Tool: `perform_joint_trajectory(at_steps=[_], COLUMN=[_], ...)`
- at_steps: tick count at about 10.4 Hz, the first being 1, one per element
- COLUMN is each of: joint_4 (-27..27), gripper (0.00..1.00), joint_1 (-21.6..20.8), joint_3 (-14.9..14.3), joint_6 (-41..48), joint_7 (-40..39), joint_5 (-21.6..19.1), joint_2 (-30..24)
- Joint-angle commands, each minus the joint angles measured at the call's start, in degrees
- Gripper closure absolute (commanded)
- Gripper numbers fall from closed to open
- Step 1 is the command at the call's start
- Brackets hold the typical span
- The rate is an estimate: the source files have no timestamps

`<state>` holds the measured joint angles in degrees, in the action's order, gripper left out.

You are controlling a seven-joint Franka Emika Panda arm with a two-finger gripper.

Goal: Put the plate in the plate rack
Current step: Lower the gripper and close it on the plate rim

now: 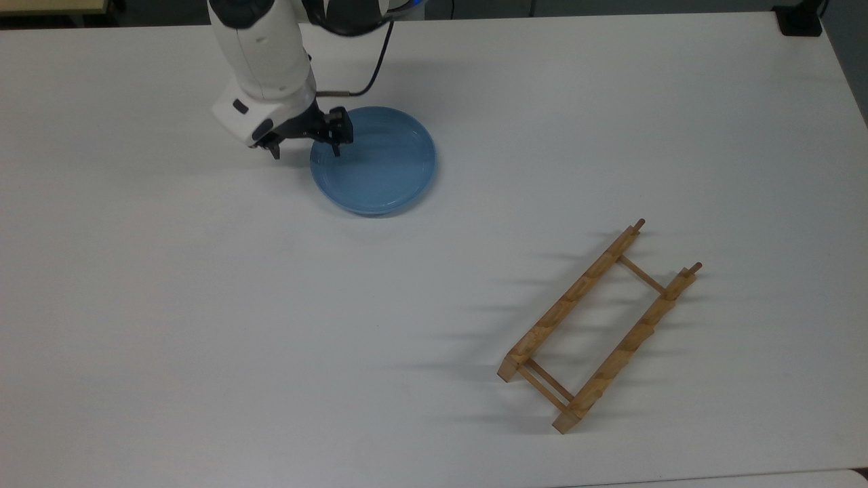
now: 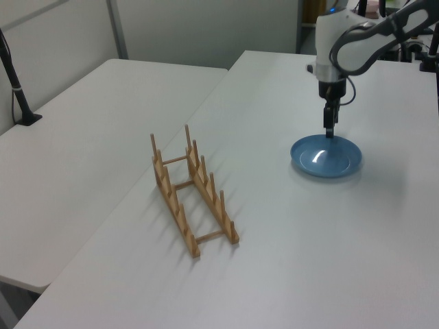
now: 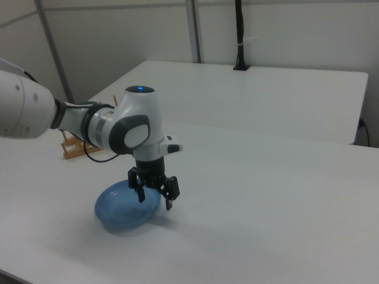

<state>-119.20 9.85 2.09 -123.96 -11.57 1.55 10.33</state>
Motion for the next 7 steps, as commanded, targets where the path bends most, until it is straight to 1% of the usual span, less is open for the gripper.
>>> perform_joint_trajectory(at_steps=[1,2,4,5,7], joint_4=[-0.33,-0.33,0.02,0.11,0.55], gripper=[0.19,0.42,0.95,1.00,1.00], joint_1=[-0.53,-0.53,-0.62,-0.71,-0.80], joint_3=[-0.24,-0.15,-0.07,0.11,0.63], joint_6=[-1.90,-1.90,-1.64,-1.72,-2.94], joint_7=[3.75,3.84,4.10,4.19,6.55], joint_5=[0.21,0.30,0.12,0.12,0.12], joint_2=[1.53,1.62,1.18,0.75,0.92])
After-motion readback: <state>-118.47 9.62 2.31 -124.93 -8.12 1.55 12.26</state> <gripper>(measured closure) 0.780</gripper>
